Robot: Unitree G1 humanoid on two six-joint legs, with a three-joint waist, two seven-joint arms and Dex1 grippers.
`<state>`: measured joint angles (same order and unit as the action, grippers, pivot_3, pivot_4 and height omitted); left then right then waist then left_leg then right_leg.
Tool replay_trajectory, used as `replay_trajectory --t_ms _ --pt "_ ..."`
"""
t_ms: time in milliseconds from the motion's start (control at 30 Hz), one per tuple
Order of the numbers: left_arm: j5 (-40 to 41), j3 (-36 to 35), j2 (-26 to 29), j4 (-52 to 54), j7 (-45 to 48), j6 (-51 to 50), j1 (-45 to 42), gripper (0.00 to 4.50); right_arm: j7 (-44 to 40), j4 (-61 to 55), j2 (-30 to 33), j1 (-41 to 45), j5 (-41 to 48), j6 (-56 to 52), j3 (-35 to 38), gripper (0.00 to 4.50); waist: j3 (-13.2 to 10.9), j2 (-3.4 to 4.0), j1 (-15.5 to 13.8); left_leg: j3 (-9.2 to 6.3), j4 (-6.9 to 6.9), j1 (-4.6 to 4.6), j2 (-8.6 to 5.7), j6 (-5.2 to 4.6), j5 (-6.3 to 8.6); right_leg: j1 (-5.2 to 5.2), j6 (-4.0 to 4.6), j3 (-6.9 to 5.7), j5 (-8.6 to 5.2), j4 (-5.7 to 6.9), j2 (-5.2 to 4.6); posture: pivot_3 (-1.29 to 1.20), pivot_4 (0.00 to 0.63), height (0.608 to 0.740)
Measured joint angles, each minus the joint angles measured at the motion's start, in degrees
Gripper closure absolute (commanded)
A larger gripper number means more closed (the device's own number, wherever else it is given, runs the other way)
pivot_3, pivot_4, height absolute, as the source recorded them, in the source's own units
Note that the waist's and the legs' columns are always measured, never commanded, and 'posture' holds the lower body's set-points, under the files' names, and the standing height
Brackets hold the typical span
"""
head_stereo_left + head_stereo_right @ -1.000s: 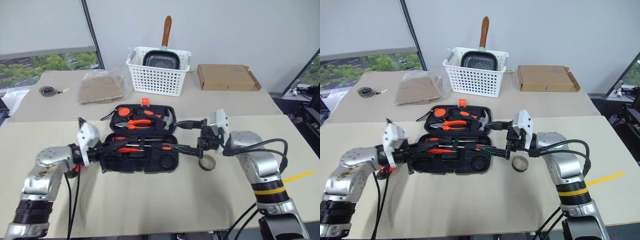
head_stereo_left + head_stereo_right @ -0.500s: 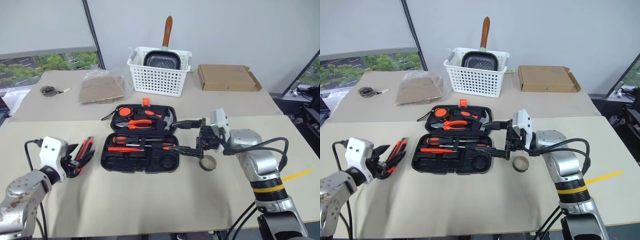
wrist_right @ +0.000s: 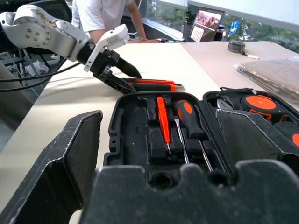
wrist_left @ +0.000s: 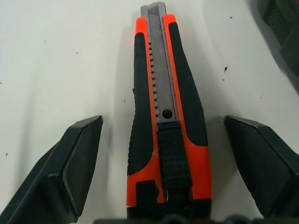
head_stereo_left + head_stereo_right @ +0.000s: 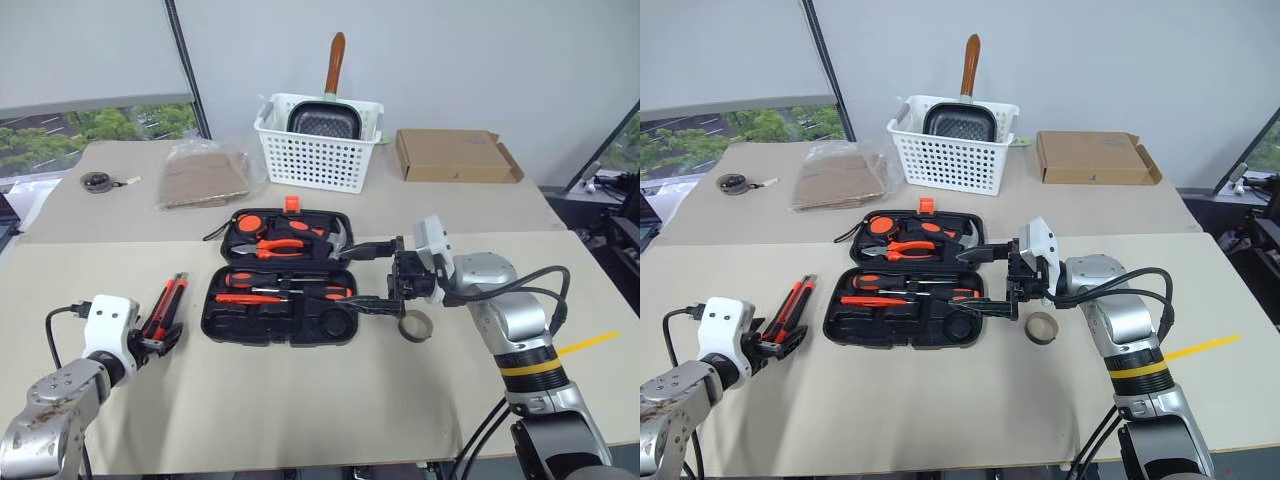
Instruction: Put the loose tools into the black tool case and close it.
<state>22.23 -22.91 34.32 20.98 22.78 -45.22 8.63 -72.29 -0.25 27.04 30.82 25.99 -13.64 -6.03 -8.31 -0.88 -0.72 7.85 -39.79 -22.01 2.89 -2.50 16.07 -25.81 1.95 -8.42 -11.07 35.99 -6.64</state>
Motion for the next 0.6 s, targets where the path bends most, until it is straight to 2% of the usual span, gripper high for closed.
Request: replay_trajectory --t_ms 133,333,433,600 --pt "0.1 -0.1 0.1 -0.6 0.0 -1.1 -0.9 2.71 0.1 0.0 -0.1 0.0 0.0 0.1 0.0 0.0 0.0 0.0 0.1 -0.01 0.0 0.05 0.04 0.18 0.02 -0.01 0.0 0.0 0.0 0.06 0.0 0.0 0.15 0.7" --pt "-0.9 -1.4 0.9 -5.0 2.8 6.7 -2.4 2.72 0.3 0.0 0.3 -0.2 0.0 0.1 0.1 0.0 0.0 -0.02 0.0 -0.04 0.01 -0.08 0.11 0.3 -0.05 -0.19 0.01 -0.05 0.01 0.09 0.04 0.0 0.15 0.7" --pt "1.1 -3.1 2.3 -6.5 9.5 15.4 -6.5 2.72 0.1 -0.1 0.5 -0.3 0.1 0.1 0.2 0.0 0.0 -0.06 -0.4 -0.05 -0.01 -0.24 0.06 0.3 -0.05 -0.26 0.1 -0.13 0.05 0.05 0.05 0.0 0.15 0.7" --pt "4.5 -1.7 6.5 -8.1 19.8 21.6 -13.5 2.72 -0.5 -0.1 1.1 -0.7 0.5 0.1 1.2 0.0 0.0 -0.06 -0.1 0.1 -0.02 -0.25 -0.05 0.09 -0.16 -0.22 0.1 -0.04 0.06 -0.04 -0.01 0.0 0.15 0.7"
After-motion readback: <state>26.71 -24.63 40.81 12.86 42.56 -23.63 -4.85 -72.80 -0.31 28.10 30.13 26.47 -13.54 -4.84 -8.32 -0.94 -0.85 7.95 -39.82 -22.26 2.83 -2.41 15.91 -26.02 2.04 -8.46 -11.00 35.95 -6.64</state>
